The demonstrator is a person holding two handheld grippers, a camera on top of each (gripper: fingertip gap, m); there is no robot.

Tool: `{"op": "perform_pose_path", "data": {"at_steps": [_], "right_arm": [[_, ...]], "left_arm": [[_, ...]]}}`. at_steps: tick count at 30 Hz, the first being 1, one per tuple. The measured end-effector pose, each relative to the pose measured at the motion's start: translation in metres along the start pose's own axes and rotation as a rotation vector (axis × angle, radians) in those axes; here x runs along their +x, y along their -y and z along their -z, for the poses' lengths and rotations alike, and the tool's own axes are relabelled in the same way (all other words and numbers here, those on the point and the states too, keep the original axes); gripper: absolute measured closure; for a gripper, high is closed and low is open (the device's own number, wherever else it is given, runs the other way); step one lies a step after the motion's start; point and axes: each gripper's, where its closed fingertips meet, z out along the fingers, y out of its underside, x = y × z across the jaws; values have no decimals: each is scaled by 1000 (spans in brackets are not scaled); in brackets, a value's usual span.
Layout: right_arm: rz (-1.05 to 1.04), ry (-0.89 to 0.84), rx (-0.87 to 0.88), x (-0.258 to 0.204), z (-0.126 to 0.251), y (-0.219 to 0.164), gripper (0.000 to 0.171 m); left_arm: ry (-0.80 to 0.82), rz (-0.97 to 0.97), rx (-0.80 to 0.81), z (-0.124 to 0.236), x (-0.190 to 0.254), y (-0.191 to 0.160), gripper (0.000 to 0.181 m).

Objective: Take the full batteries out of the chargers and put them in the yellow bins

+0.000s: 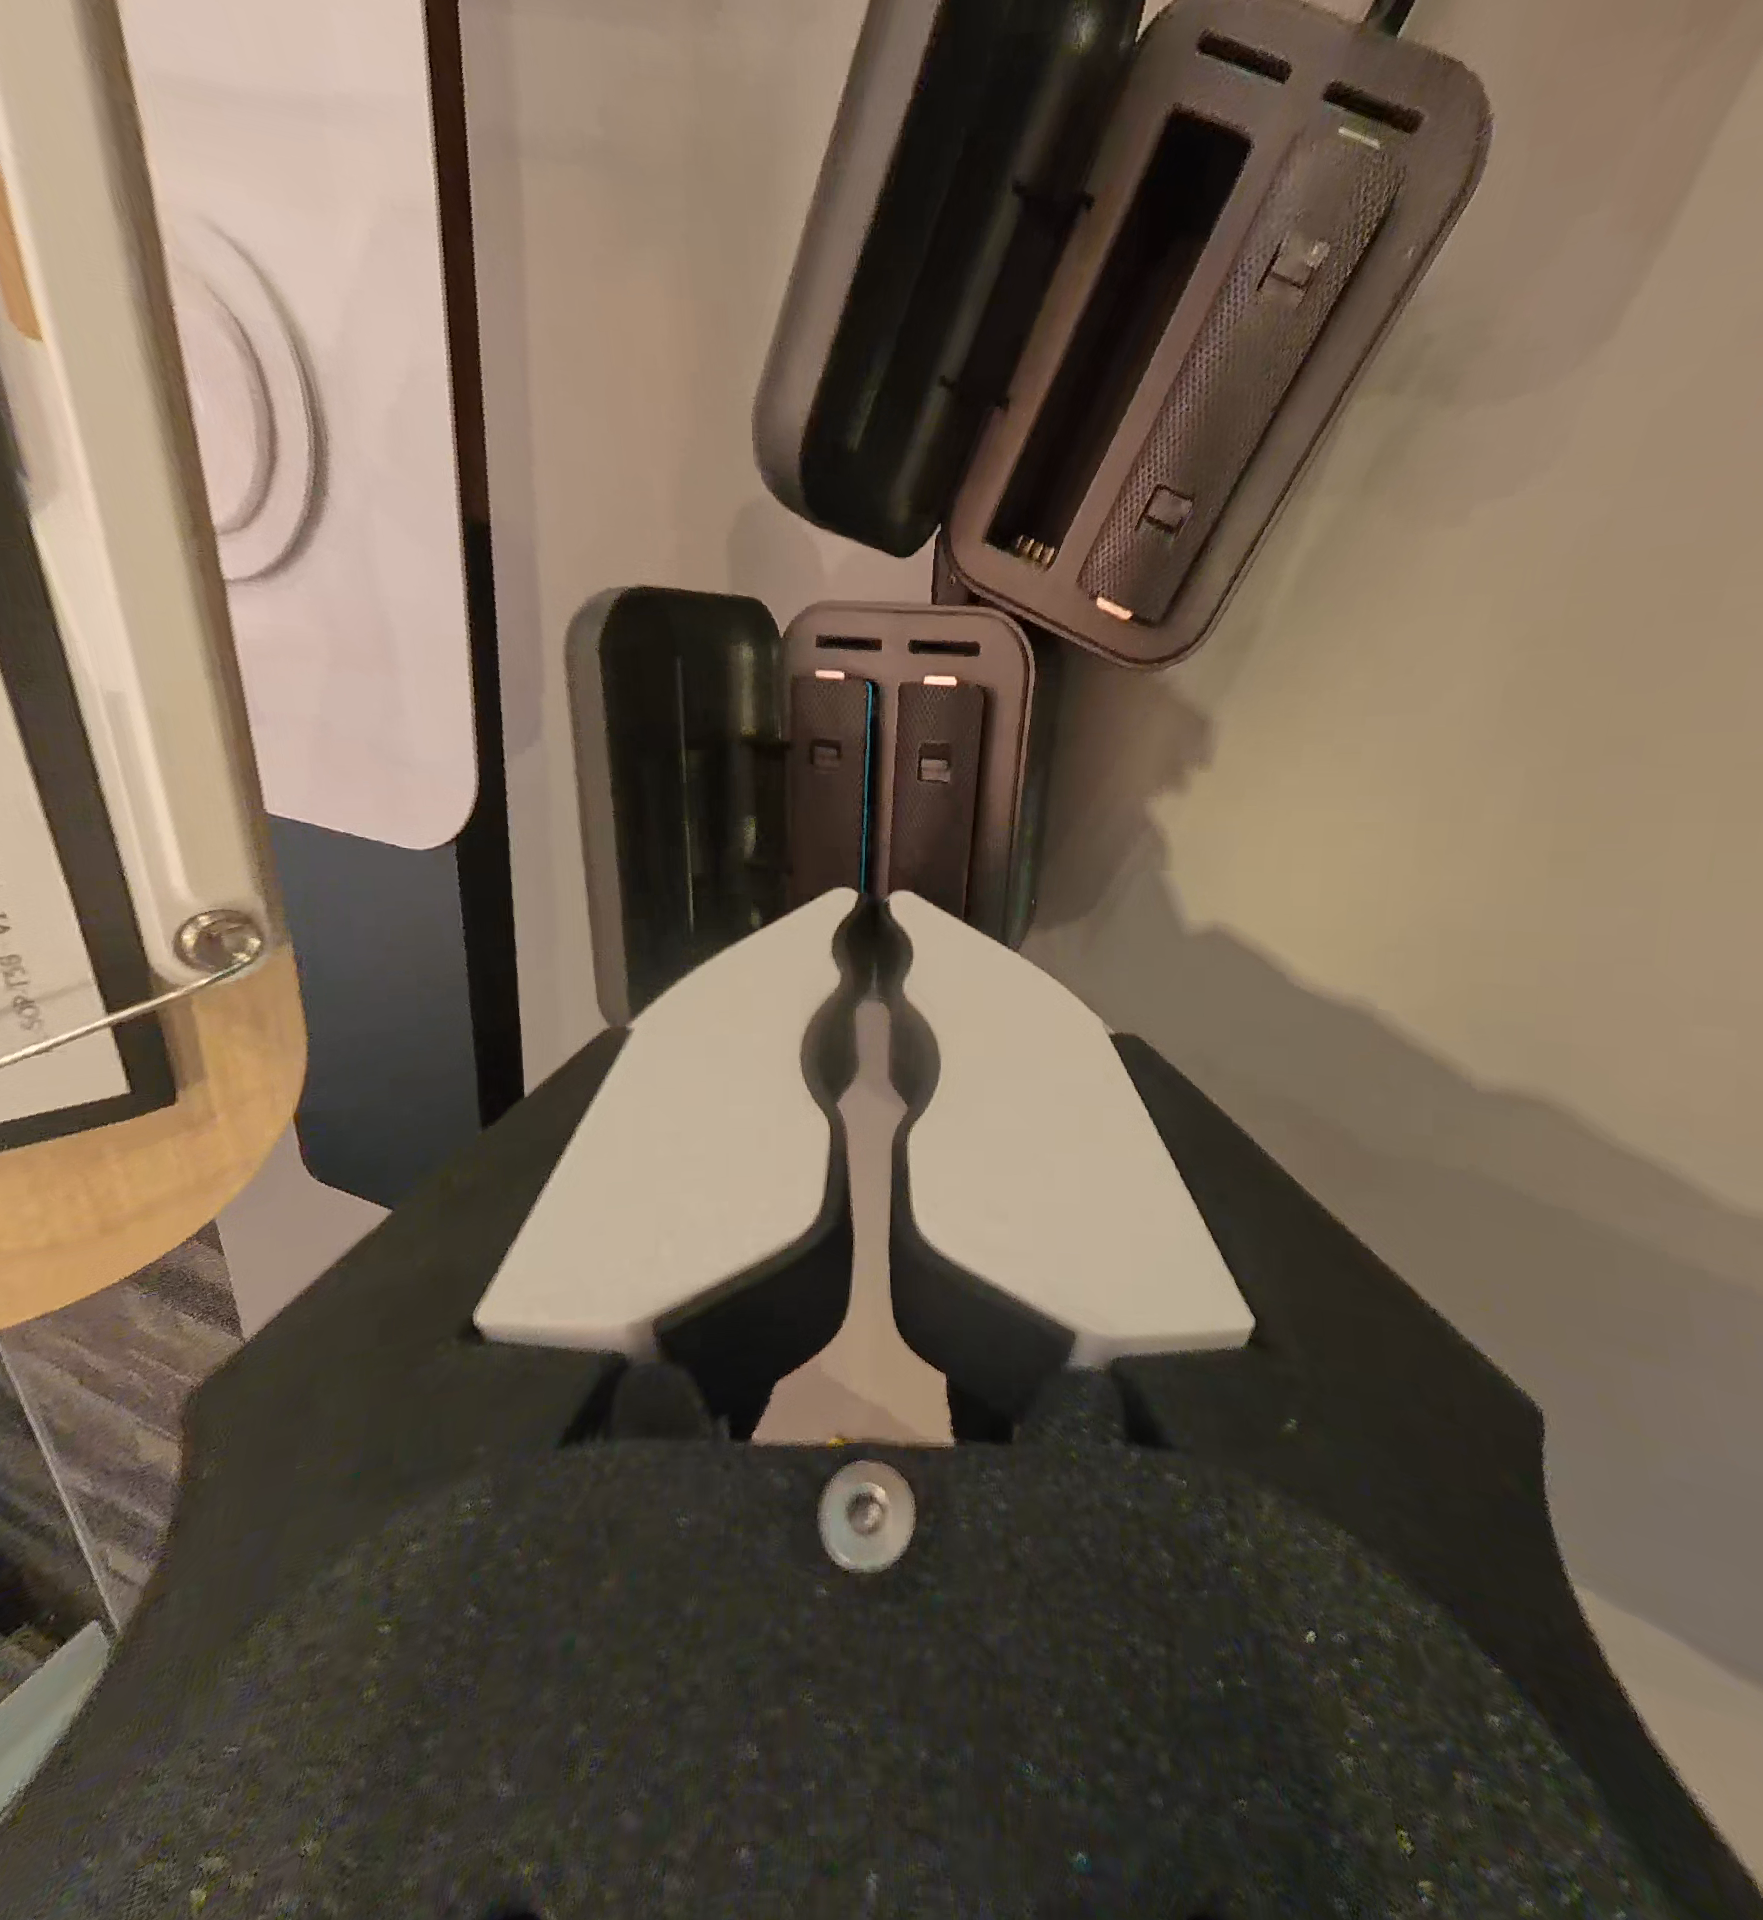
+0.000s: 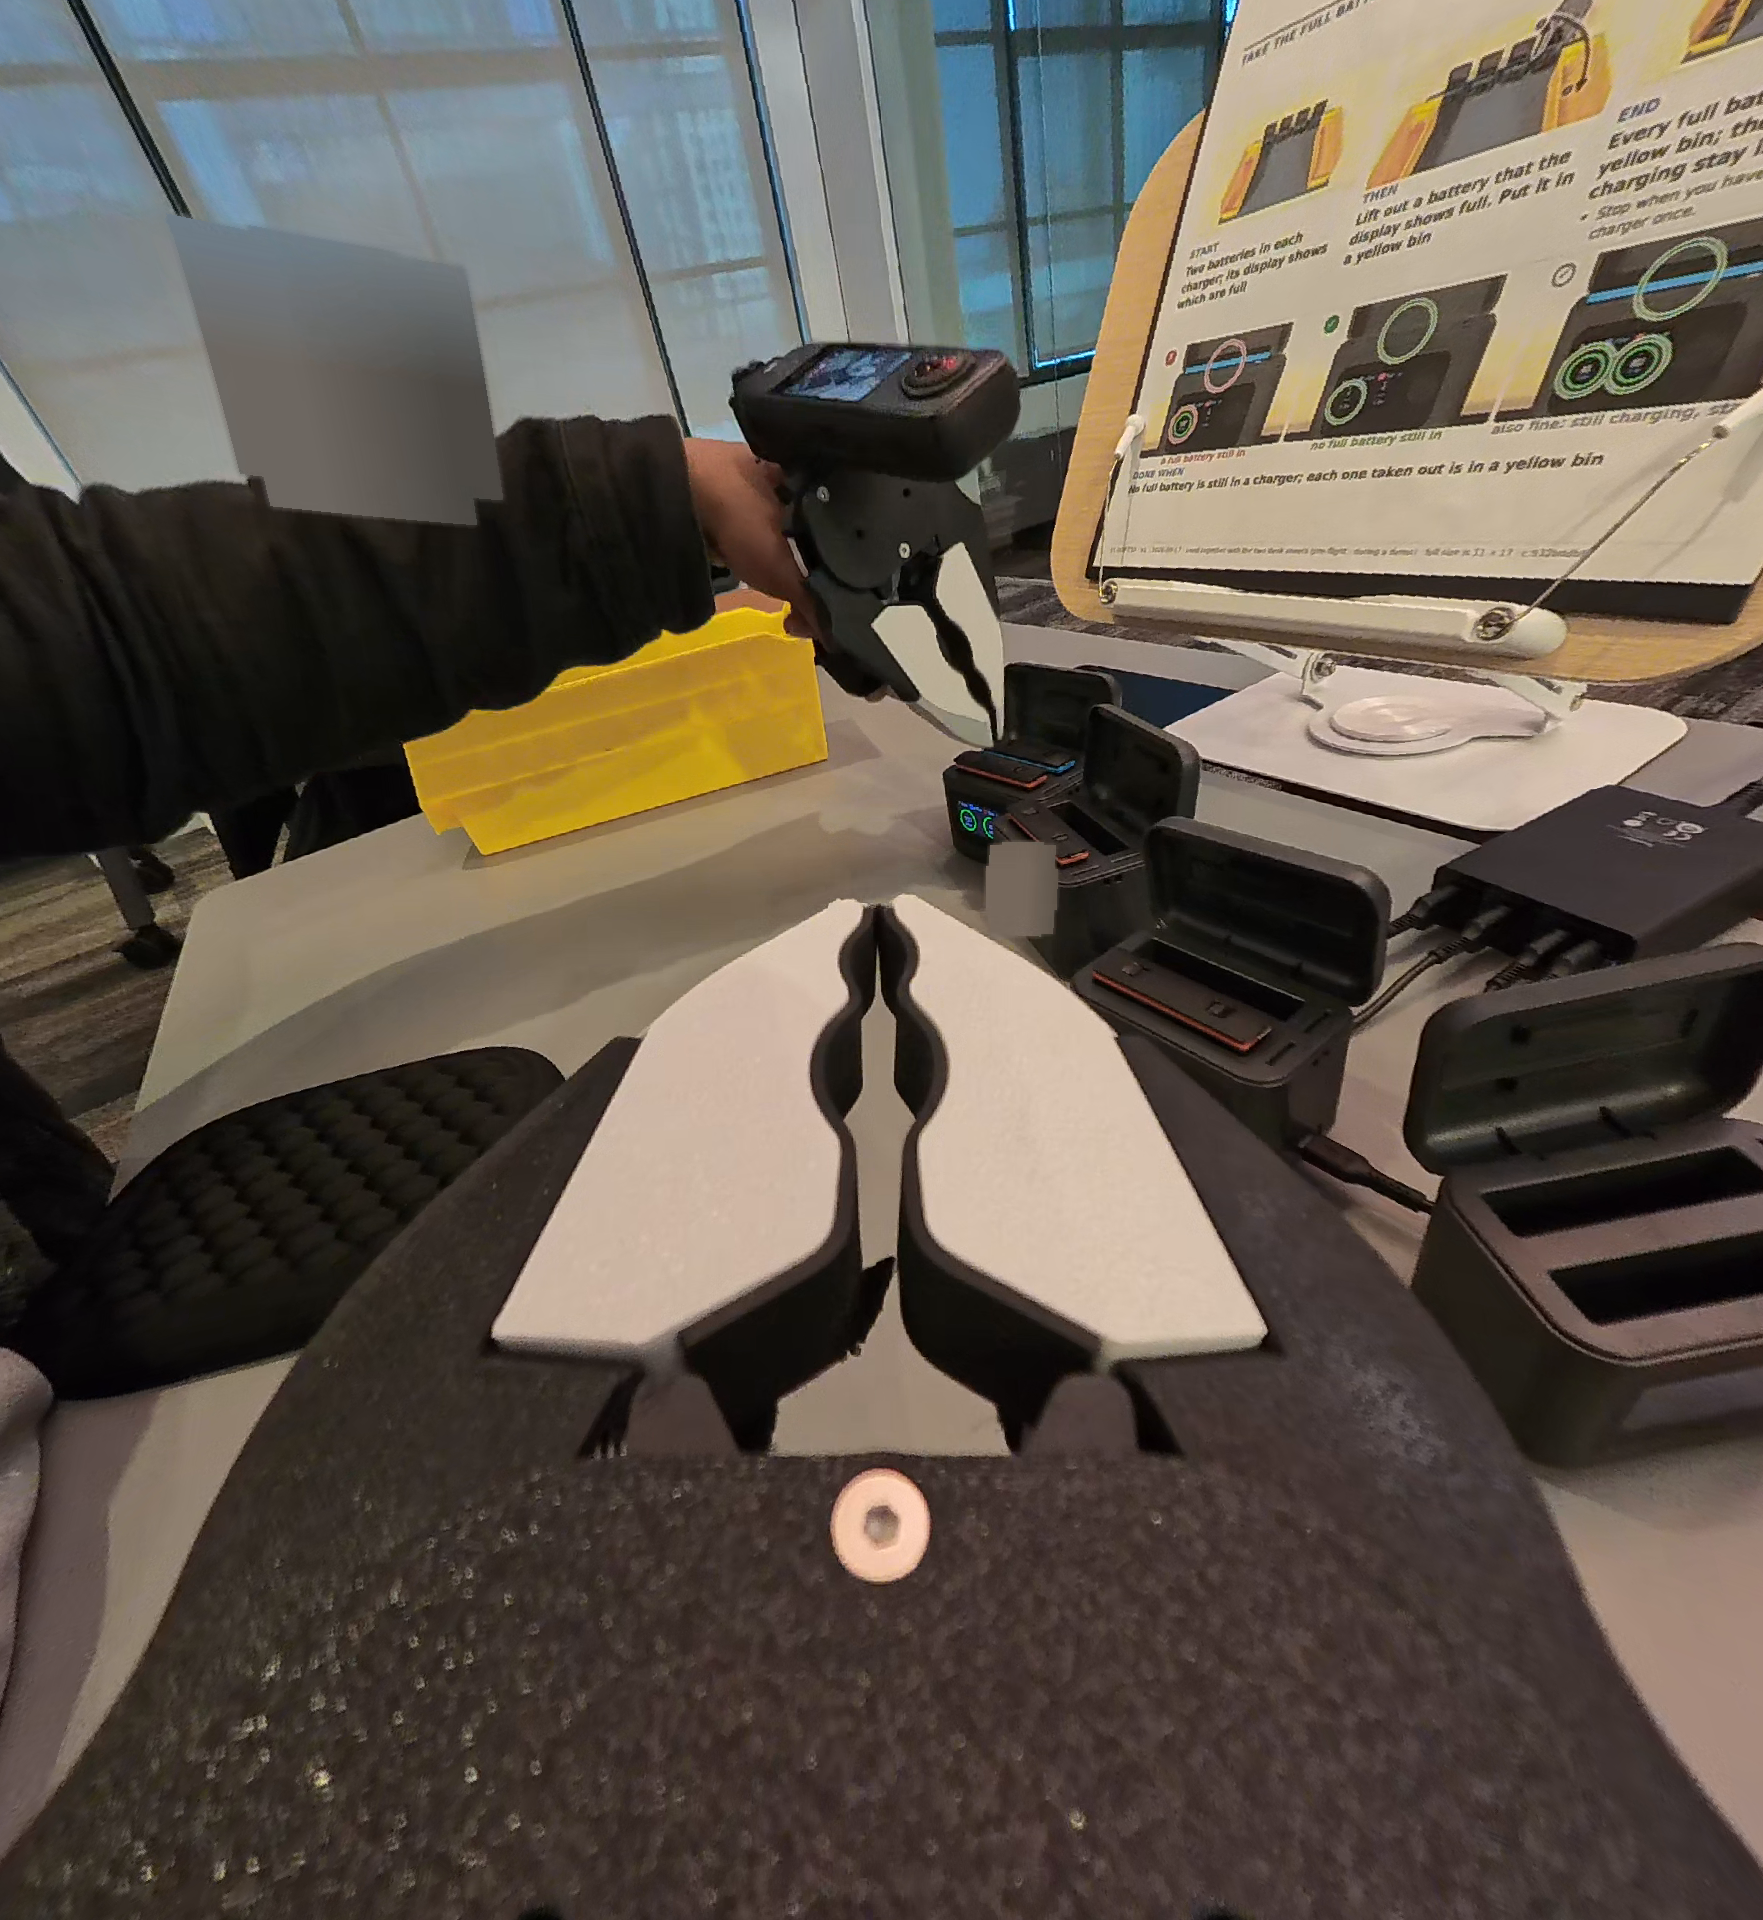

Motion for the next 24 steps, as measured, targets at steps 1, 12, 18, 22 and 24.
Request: {"op": "perform_pose_path", "data": {"at_steps": [1,12,18,22,24], "right_arm": [[-1,0,1,0,0,0,171],[-2,1,2,0,0,1,171],[5,1,3,-1,1,2,171],[-3,-1,10,0,2,3,171],[-2,3,8,-1,1,2,171]], "left_arm": [[-1,-2,-1,-2,1,0,181],[40,-48,-59,-5,2,-1,181],[72,-73,-64,-5,2,-1,181],[132,-51,13,9,-5,2,181],[175,17,89,33,-16,1,181]]}}
